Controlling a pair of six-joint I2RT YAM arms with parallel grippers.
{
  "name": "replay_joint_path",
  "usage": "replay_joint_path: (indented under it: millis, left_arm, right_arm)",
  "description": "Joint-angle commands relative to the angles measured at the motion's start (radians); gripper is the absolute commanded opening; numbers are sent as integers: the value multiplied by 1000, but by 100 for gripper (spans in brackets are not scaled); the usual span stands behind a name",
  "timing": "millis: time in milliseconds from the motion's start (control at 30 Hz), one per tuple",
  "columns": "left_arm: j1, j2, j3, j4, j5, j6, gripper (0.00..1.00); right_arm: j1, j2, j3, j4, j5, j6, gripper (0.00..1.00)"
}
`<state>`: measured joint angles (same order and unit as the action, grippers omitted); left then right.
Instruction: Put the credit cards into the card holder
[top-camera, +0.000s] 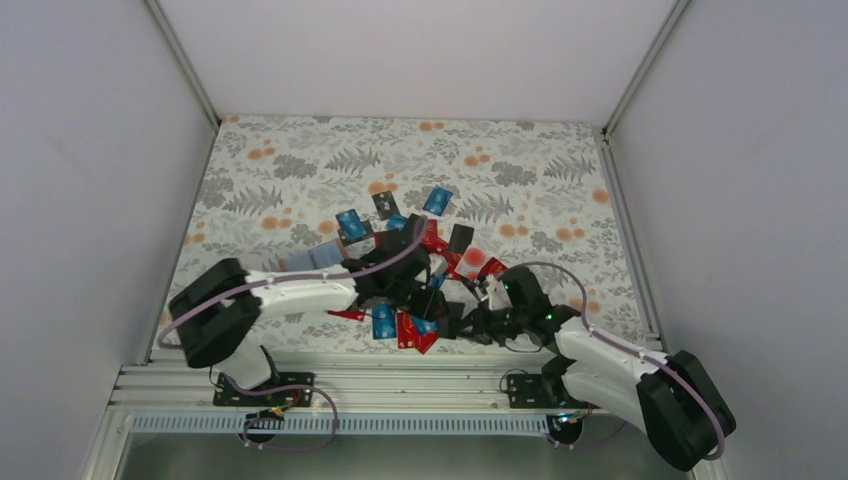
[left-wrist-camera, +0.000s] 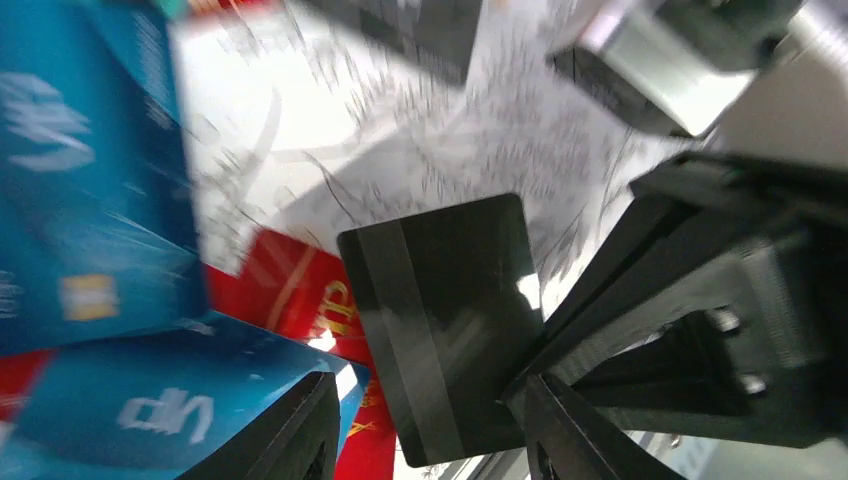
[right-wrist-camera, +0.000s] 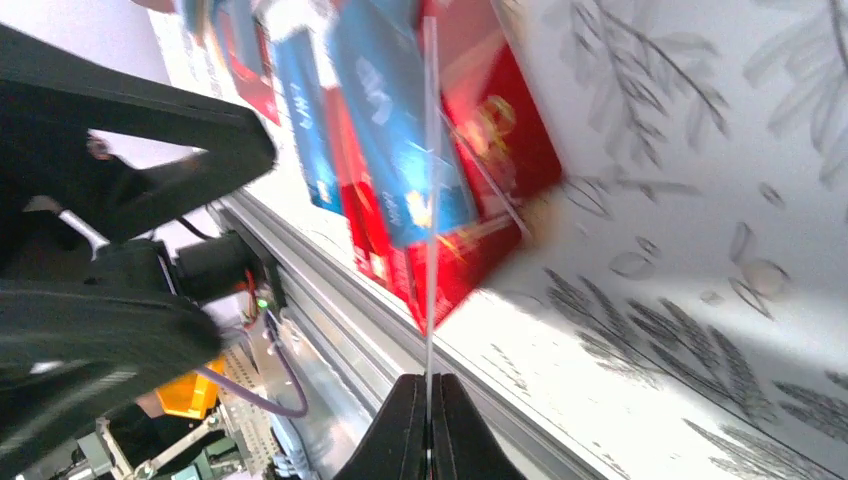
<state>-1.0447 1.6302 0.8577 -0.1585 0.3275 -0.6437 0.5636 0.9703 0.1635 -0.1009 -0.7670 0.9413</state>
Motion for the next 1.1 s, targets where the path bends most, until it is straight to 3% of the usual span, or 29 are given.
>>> replay_joint_path:
  millis: [0, 233, 400, 533, 767, 1067]
  left_arm:
    - [70, -167, 77, -162, -118, 15, 49]
    - [214, -373, 88, -284, -162, 82, 52]
    - [384, -477, 60, -312, -99, 143, 54]
    - [504, -561, 60, -275, 57, 219, 54]
    - [671, -640, 87, -164, 338, 283, 49]
    - [708, -683, 114, -11, 562, 260, 41]
  right_arm:
    - [-22, 17, 133, -136, 37, -92, 4]
    - [-60, 104, 378, -210, -4, -235, 4]
    - [-81, 232, 606, -236, -32, -379, 4]
    - [-101, 322, 781, -241, -68, -463, 4]
    - [-120, 412, 1050, -281, -290, -668, 4]
    - [-125, 482, 1216, -349, -486, -764, 4]
